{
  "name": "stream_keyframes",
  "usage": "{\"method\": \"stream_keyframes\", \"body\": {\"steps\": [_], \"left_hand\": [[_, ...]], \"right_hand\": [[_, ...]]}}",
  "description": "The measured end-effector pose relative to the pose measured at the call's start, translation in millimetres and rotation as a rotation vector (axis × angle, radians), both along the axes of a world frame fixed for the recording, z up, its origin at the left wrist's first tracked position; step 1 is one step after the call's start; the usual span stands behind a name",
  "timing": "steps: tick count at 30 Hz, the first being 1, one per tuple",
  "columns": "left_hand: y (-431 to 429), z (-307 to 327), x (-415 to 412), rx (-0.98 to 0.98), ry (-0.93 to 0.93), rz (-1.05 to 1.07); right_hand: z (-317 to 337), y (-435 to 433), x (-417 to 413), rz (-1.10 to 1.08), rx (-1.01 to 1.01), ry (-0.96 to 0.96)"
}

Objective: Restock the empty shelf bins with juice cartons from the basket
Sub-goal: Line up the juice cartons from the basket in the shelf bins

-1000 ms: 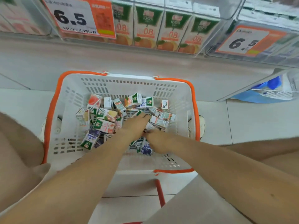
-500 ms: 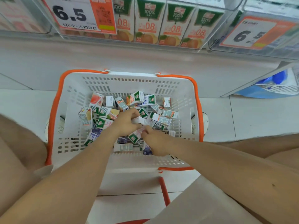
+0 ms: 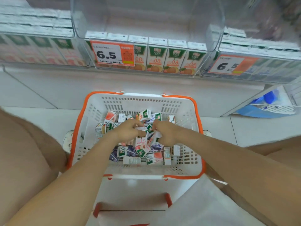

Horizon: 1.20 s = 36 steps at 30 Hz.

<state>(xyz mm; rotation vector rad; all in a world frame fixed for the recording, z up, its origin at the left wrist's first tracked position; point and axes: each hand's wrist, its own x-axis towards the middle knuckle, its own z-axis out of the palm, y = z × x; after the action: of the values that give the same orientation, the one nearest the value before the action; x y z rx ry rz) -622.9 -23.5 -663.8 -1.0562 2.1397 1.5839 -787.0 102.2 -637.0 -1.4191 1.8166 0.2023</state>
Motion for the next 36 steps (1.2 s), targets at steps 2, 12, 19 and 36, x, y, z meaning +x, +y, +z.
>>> {"method": "stream_keyframes", "body": {"steps": [2, 12, 19, 36], "left_hand": [[-1.7, 26.7, -3.5, 0.036, 0.013, -0.033], [12.4, 130.3, -15.4, -0.015, 0.366, 0.033], [20.9, 185.6, -46.8, -0.185, 0.589, 0.026], [78.4, 267.8, -232.6, -0.785, 0.938, -0.041]], "right_hand": [[33.3, -6.7, -10.4, -0.004, -0.048, -0.004], [162.5, 4.7, -37.0, -0.034, -0.365, 0.082], [231.1, 20.6, -52.3, -0.109, -0.687, 0.198], [267.4, 109.5, -298.5, -0.635, -0.897, 0.854]]}}
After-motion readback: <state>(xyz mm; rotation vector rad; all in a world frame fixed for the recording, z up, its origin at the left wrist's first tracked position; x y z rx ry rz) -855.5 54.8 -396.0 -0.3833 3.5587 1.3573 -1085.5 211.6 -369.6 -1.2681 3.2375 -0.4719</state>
